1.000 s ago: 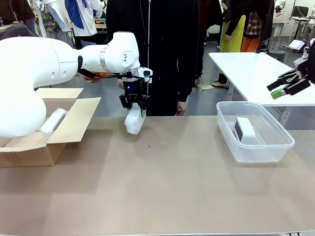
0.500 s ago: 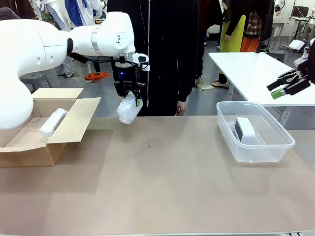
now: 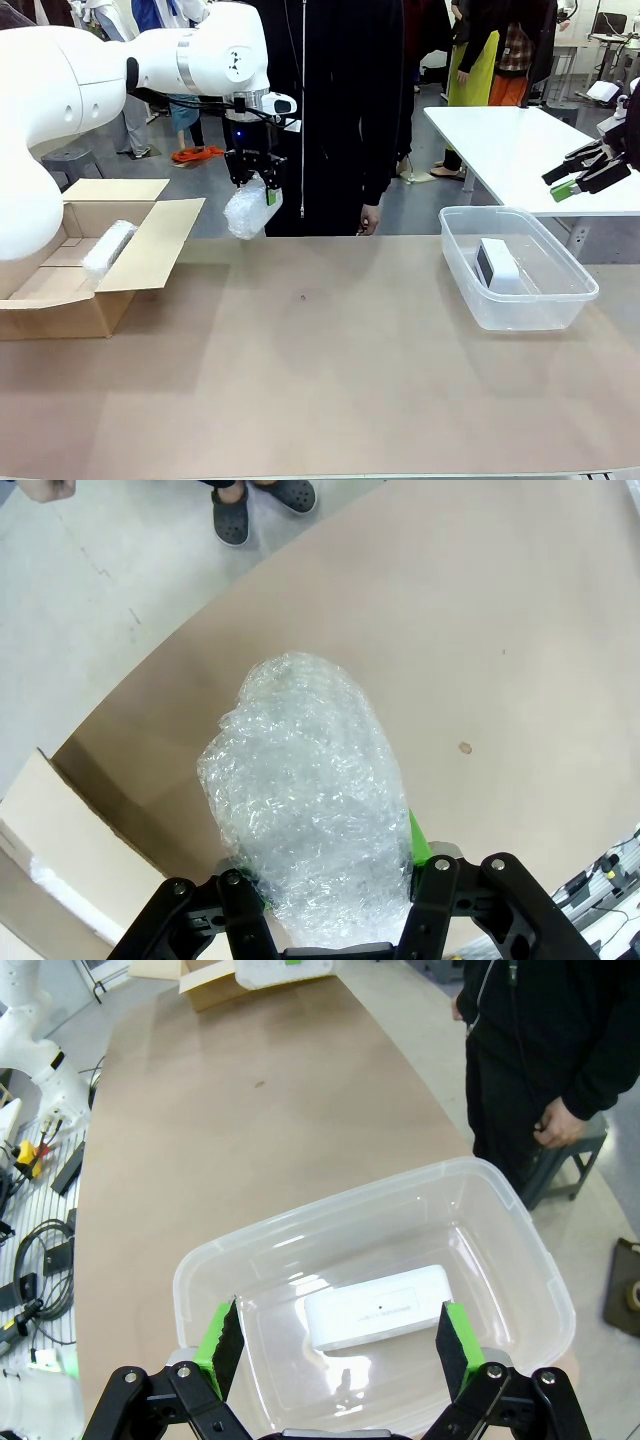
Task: Separate and place wrapped and unwrapped clocks.
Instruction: Pick up the Digital clock indicated by the person.
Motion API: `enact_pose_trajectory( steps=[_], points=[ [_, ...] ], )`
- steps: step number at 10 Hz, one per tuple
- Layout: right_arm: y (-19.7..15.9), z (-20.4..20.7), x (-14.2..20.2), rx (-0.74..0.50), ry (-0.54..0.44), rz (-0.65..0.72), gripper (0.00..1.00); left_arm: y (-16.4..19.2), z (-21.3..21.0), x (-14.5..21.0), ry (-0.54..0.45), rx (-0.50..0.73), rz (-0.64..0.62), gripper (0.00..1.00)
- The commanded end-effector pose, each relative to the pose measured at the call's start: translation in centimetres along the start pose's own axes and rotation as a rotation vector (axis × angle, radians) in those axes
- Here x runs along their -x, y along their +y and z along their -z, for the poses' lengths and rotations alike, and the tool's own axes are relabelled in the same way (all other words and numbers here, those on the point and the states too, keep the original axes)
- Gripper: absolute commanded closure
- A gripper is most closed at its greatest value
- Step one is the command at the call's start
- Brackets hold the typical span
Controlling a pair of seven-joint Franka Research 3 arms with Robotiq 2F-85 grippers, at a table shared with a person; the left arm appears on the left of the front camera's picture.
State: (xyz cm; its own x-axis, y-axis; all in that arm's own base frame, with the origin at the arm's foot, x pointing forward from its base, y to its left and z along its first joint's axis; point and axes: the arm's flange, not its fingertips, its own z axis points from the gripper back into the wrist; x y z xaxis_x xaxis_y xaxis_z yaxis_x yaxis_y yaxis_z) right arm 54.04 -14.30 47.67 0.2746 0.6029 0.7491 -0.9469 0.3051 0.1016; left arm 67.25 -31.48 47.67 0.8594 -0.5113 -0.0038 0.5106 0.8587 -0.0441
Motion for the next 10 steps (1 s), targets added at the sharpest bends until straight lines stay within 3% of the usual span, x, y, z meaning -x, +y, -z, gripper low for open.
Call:
enact_pose_trajectory(
  steps=[1, 2, 3, 4, 10],
  points=[
    [0.1, 0.2, -0.1, 0.010, 0.005, 0.007, 0.00, 0.3, -1.6, -2.1, 0.012, -0.039, 0.042, 0.65],
    [0.1, 0.2, -0.1, 0.010, 0.005, 0.007, 0.00, 0.3, -2.0, -2.3, -0.001, -0.024, 0.045, 0.65],
    [0.1, 0.2, -0.1, 0.010, 0.005, 0.007, 0.00, 0.3, -2.1, -2.3, 0.004, -0.006, 0.066, 0.85],
    [0.1, 0.2, -0.1, 0.010, 0.005, 0.007, 0.00, -0.1, -0.6, 0.0, 0.000, -0.004, 0.018, 0.85],
    [0.1, 0.2, -0.1, 0.010, 0.005, 0.007, 0.00, -0.1, -0.6, 0.0, 0.000, -0.004, 0.018, 0.85]
  ],
)
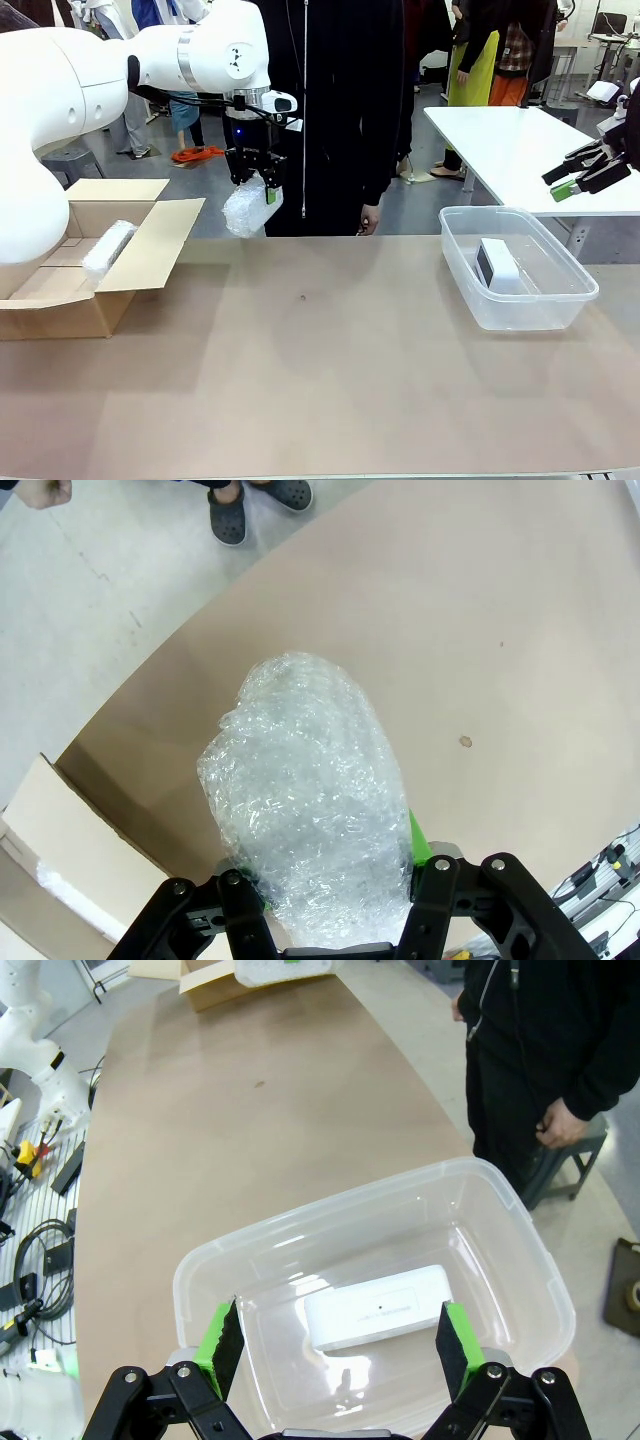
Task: Separate and place wrapped and unwrapped clocks.
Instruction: Pick up the Digital clock indicated by the person, then if the picked Digital clock is wrapped, place it in the Package Box ; if not, place it in the Organizing box.
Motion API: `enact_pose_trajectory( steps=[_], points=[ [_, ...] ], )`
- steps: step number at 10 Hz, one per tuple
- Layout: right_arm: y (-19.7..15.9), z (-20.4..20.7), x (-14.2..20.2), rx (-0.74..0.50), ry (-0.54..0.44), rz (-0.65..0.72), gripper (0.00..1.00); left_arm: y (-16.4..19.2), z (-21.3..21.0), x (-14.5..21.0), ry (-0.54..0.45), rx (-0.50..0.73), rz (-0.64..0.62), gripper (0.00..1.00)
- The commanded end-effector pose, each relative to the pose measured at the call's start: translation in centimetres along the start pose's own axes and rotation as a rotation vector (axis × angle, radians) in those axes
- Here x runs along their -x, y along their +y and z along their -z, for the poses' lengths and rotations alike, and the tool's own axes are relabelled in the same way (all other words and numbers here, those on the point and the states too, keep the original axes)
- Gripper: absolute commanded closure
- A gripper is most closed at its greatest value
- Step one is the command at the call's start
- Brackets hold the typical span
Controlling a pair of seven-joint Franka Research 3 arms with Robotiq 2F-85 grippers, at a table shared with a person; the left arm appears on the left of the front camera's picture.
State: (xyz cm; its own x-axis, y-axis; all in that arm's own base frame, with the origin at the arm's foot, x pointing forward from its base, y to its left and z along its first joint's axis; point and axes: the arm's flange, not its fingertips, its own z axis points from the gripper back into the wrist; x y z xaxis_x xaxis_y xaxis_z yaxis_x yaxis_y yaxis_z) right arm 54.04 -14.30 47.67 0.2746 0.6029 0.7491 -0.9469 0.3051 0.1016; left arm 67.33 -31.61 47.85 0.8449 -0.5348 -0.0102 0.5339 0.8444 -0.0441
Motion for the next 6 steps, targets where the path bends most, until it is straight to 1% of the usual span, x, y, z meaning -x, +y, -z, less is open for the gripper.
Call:
enact_pose_trajectory(
  steps=[1, 6],
  points=[
    [0.12, 0.18, -0.06, 0.010, 0.005, 0.007, 0.00, -0.02, -0.44, 0.11, -0.008, -0.004, -0.010, 0.85],
    [0.12, 0.18, -0.06, 0.010, 0.005, 0.007, 0.00, -0.02, -0.44, 0.11, -0.008, -0.004, -0.010, 0.85]
  ],
)
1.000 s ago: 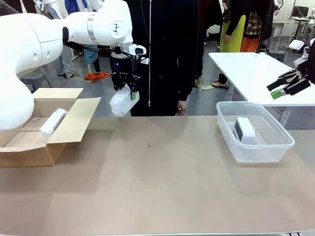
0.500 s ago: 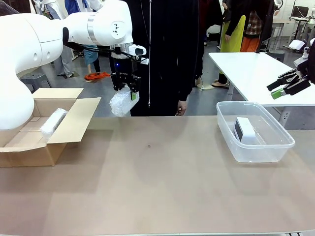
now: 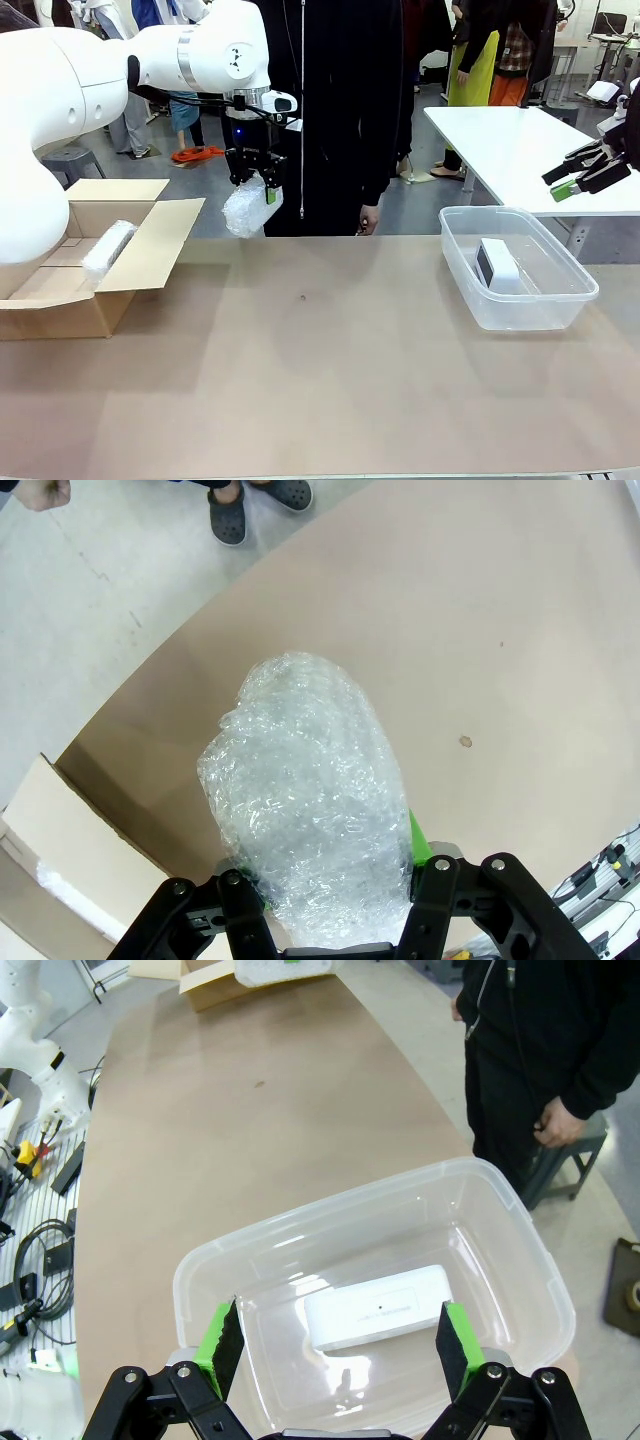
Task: Separate and place wrapped and unwrapped clocks.
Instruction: If the picked Digital clock is wrapped, place it in the Package Box ; if not, place it in the Organizing box.
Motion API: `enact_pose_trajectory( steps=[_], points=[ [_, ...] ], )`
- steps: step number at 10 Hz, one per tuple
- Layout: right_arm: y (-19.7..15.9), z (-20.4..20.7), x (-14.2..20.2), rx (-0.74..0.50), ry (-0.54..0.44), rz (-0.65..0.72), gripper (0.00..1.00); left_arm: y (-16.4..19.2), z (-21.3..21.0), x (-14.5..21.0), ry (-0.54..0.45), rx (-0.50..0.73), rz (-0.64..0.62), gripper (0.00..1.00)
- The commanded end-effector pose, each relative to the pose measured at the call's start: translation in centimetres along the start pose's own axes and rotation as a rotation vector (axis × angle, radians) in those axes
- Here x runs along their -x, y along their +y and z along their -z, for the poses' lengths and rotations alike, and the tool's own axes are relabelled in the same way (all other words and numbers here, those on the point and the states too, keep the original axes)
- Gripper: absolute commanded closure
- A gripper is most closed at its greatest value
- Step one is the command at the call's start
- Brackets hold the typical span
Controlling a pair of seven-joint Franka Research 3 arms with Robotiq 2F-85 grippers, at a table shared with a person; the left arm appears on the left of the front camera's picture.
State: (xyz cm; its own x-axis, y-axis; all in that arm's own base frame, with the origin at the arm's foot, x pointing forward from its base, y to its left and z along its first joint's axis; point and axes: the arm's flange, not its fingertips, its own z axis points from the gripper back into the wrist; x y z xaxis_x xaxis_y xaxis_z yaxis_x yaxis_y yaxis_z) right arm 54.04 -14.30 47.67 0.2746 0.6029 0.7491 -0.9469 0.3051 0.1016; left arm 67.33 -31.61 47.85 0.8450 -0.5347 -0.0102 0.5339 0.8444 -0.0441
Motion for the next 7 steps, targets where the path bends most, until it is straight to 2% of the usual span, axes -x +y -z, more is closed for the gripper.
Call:
enact_pose_trajectory(
  steps=[1, 3, 4, 5, 6, 7],
  points=[
    [0.1, 0.2, -0.1, 0.010, 0.005, 0.007, 0.00, 0.0, -0.4, 0.1, -0.008, -0.004, -0.010, 0.85],
    [0.1, 0.2, -0.1, 0.010, 0.005, 0.007, 0.00, 0.0, -0.4, 0.1, -0.008, -0.004, -0.010, 0.85],
    [0.1, 0.2, -0.1, 0.010, 0.005, 0.007, 0.00, 0.0, 0.0, 0.0, 0.000, 0.000, 0.000, 0.65],
    [0.1, 0.2, -0.1, 0.010, 0.005, 0.007, 0.00, 0.5, 0.3, 0.2, 0.004, 0.004, 0.002, 0.65],
    [0.1, 0.2, -0.1, 0.010, 0.005, 0.007, 0.00, 0.6, 0.4, 0.5, 0.000, 0.010, 0.001, 0.85],
    [0.1, 0.2, -0.1, 0.010, 0.005, 0.007, 0.00, 1.0, 0.3, 1.1, -0.008, 0.017, 0.000, 0.65]
  ],
)
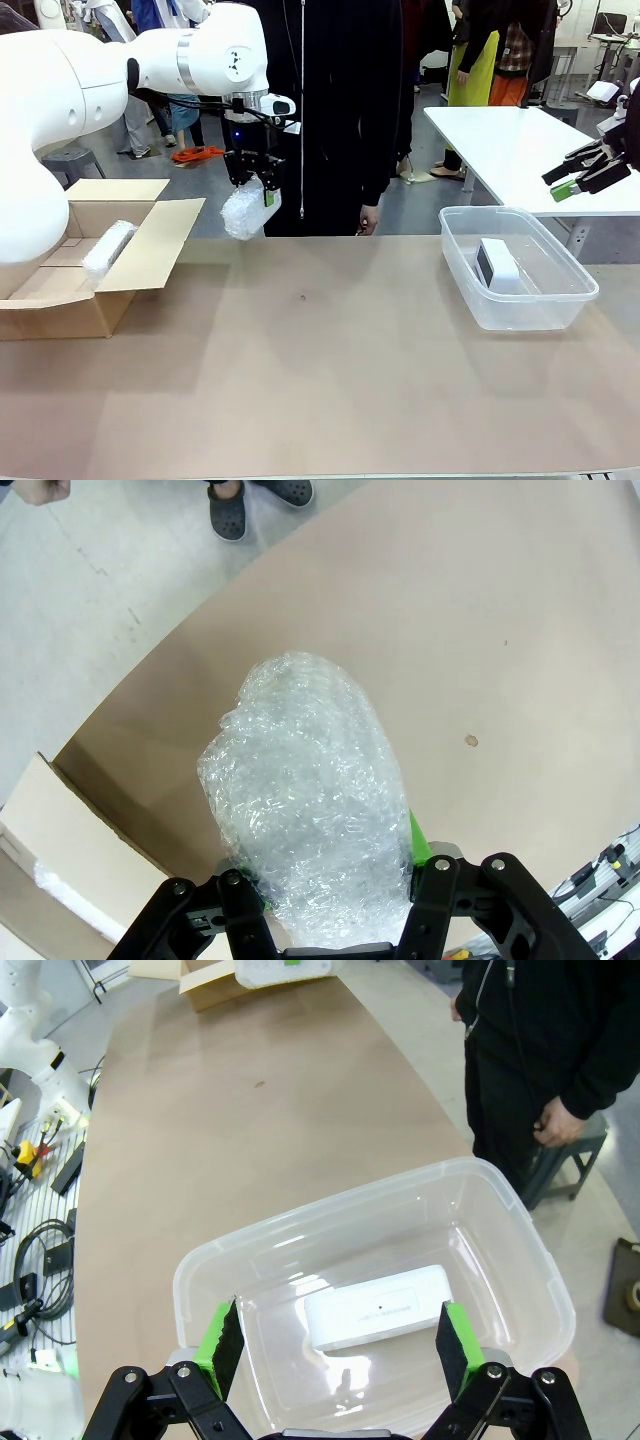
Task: Separate and place wrapped and unwrapped clocks.
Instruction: If the picked Digital clock is wrapped, place it in the Package Box ; if not, place it in the Organizing box.
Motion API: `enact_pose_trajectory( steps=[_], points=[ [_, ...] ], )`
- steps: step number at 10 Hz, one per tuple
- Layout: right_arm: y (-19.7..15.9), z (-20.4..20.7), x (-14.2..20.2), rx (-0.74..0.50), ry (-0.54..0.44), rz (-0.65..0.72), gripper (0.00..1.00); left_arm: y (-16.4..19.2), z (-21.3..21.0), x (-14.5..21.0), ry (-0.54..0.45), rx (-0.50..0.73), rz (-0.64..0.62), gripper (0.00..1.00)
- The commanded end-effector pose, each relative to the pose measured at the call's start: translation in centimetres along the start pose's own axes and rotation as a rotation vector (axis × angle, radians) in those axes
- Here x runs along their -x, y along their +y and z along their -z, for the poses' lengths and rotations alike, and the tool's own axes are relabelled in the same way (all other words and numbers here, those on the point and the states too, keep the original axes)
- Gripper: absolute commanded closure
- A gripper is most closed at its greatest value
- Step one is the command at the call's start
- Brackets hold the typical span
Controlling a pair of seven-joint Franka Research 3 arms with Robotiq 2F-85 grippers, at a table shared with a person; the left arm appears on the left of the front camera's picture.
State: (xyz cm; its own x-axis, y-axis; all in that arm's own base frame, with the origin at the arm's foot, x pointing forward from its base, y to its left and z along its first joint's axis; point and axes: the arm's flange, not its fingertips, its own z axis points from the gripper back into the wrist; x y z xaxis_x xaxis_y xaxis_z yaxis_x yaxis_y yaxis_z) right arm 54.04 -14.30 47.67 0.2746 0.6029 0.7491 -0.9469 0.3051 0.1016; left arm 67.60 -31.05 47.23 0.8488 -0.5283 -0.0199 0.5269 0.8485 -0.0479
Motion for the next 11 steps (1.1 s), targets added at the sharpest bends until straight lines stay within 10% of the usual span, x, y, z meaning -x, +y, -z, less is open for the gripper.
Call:
enact_pose_trajectory(
  steps=[1, 2, 3, 5, 6, 8, 9, 10, 11],
  points=[
    [0.1, 0.2, -0.1, 0.010, 0.005, 0.007, 0.00, 0.8, -0.3, 1.6, -0.019, 0.017, 0.006, 1.00],
    [0.1, 0.2, -0.1, 0.010, 0.005, 0.007, 0.00, 1.4, -0.5, 2.1, -0.025, 0.029, 0.002, 0.85],
    [0.1, 0.2, -0.1, 0.010, 0.005, 0.007, 0.00, 1.8, -0.5, 2.9, -0.029, 0.041, 0.001, 1.00],
    [0.1, 0.2, -0.1, 0.010, 0.005, 0.007, 0.00, 2.8, -0.7, 4.5, -0.028, 0.063, 0.018, 1.00],
    [0.1, 0.2, -0.1, 0.010, 0.005, 0.007, 0.00, 3.4, -0.9, 5.4, -0.019, 0.063, 0.029, 0.65],
    [0.1, 0.2, -0.1, 0.010, 0.005, 0.007, 0.00, 4.8, -0.9, 7.1, -0.014, 0.070, 0.060, 0.85],
    [0.1, 0.2, -0.1, 0.010, 0.005, 0.007, 0.00, 5.3, -0.9, 7.9, -0.013, 0.070, 0.050, 0.65],
    [0.1, 0.2, -0.1, 0.010, 0.005, 0.007, 0.00, 6.0, -1.0, 8.7, -0.009, 0.066, 0.028, 1.00],
    [0.1, 0.2, -0.1, 0.010, 0.005, 0.007, 0.00, 6.8, -0.9, 9.9, -0.009, 0.060, 0.000, 0.85]
  ],
)
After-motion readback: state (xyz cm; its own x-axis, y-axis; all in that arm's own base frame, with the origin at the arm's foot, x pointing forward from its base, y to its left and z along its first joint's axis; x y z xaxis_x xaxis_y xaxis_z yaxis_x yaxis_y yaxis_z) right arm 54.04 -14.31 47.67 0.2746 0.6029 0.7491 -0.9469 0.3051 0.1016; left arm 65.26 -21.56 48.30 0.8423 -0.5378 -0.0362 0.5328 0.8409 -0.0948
